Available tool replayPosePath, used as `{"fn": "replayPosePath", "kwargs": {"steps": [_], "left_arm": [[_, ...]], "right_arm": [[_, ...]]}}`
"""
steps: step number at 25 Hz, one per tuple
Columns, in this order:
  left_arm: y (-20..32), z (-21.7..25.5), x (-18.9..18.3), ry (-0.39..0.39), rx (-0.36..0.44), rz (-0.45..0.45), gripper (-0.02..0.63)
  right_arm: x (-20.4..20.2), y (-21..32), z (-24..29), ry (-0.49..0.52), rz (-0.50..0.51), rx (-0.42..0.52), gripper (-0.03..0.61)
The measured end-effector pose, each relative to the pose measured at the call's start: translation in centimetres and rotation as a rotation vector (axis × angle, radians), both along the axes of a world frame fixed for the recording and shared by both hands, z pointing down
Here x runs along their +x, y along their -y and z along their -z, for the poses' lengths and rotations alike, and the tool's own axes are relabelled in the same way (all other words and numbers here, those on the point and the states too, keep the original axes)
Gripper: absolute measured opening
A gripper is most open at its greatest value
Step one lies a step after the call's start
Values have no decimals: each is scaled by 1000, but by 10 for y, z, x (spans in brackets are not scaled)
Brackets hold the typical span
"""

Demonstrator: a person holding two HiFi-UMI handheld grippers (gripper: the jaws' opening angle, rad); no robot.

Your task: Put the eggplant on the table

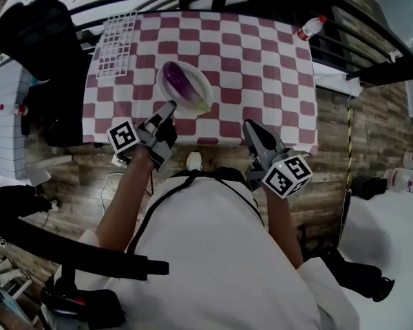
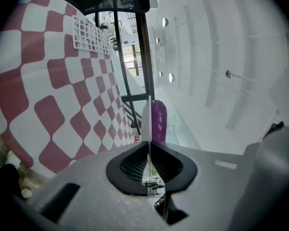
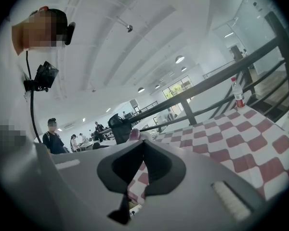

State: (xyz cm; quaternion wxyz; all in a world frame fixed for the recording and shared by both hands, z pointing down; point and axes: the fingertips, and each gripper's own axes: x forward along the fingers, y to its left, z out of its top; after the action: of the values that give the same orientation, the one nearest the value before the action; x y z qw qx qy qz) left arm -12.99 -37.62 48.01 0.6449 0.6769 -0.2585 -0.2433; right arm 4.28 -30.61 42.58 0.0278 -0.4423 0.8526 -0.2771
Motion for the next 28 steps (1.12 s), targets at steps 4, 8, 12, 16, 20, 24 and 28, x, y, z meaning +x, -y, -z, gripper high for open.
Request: {"fn": "replayPosePath", "kwargs": {"steps": [4,8,12,16,20,24,28], "left_arm": [[5,-1,0,-10,-3,5,26],[4,-6,2,-5,-4,17,26],[2,-14,4,-7,-7,35,26],[1,-28,8,-21,-14,73,26],[1,-49,5,-29,-23,115,27],[5,-69,4,-24,-29,130,28],[12,-91,2,-17,-24,137,28]], "right_arm": [[-2,5,-1,-3,11,-7,8],[-2,7,-3,1,31,-10,8],[-2,10,-7,6,64,-20,8],[0,15,-14,15,105,-51,8],[4,20,-21,4,144,-73,8],[9,26,-31,-17,162,-91,8],[12,29,-46,-37,177,-112,6]]}}
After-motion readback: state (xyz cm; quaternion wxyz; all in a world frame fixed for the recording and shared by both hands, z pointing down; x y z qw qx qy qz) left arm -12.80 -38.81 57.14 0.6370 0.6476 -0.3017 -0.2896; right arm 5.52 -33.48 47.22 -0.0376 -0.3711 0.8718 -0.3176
